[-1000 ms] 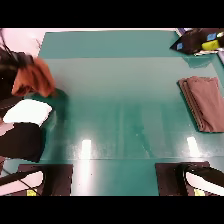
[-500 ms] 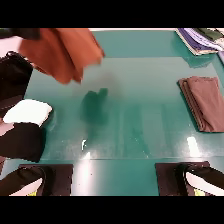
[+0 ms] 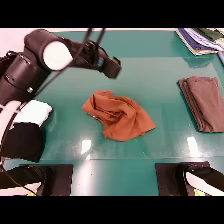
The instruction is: Fold the shirts.
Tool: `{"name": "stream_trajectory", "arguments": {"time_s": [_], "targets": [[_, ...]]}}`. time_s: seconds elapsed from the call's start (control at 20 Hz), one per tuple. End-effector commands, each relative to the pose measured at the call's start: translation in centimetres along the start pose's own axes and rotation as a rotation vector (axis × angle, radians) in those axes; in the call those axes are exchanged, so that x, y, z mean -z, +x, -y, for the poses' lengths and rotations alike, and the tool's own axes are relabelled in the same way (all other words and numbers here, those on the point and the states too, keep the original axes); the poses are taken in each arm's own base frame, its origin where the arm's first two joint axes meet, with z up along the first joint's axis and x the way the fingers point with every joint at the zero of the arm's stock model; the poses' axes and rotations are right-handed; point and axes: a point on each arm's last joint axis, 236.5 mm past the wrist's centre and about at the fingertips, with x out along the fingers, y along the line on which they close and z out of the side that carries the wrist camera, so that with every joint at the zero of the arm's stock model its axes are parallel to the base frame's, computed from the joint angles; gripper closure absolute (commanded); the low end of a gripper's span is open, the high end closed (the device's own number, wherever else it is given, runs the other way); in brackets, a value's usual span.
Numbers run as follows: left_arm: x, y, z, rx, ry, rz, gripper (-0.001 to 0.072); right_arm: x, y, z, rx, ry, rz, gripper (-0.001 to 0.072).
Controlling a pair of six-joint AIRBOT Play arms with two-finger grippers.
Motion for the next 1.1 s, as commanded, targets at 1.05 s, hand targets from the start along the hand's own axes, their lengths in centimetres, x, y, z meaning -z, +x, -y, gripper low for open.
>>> {"name": "stream_trajectory", "arguments": {"time_s": [1.05], "targets": [[31.2, 7.5, -7.5, 0.193, -0.92, -0.526, 0.023, 3.8, 3.0, 0.8, -0.018, 0.033, -0.166, 0.0691]]}}
